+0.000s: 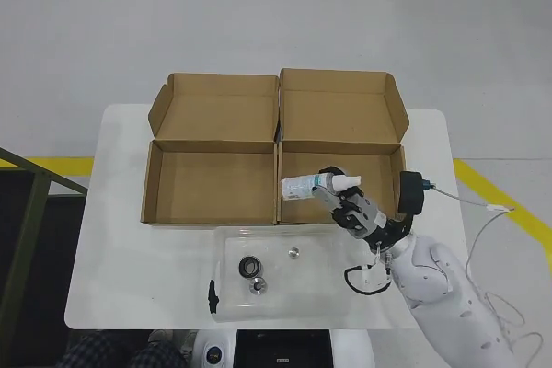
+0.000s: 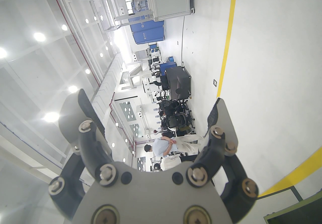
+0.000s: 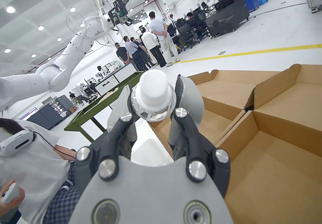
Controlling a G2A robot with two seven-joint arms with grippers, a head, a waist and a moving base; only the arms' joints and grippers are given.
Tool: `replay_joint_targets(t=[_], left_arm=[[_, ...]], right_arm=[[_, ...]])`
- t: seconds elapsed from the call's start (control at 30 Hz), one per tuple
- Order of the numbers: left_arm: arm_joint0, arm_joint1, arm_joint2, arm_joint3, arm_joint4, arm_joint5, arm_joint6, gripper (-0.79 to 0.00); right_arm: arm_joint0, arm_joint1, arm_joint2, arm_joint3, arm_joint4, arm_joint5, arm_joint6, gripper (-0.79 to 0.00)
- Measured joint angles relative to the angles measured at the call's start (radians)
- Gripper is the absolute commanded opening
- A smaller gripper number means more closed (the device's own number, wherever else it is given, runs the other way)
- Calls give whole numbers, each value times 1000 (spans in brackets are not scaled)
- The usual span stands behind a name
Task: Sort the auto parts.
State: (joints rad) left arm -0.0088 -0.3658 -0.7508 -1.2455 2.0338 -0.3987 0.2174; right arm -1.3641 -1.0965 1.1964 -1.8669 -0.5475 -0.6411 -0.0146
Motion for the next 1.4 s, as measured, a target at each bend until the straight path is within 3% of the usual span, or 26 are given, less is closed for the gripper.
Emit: replay_joint_targets(t=[0.4, 0.67, 1.03, 1.4], left_arm=[[0, 0, 0, 0, 0, 0, 0, 0], [0, 0, 0, 0, 0, 0, 0, 0], [0, 0, 0, 0, 0, 0, 0, 0], [0, 0, 0, 0, 0, 0, 0, 0]], right_arm=[[27, 1, 47, -24, -150, 74, 70, -785], [66, 2, 43, -50, -336, 201, 226, -785], [197, -13, -63, -25, -516, 288, 459, -785], [316, -42, -175, 93, -562, 325, 522, -785]])
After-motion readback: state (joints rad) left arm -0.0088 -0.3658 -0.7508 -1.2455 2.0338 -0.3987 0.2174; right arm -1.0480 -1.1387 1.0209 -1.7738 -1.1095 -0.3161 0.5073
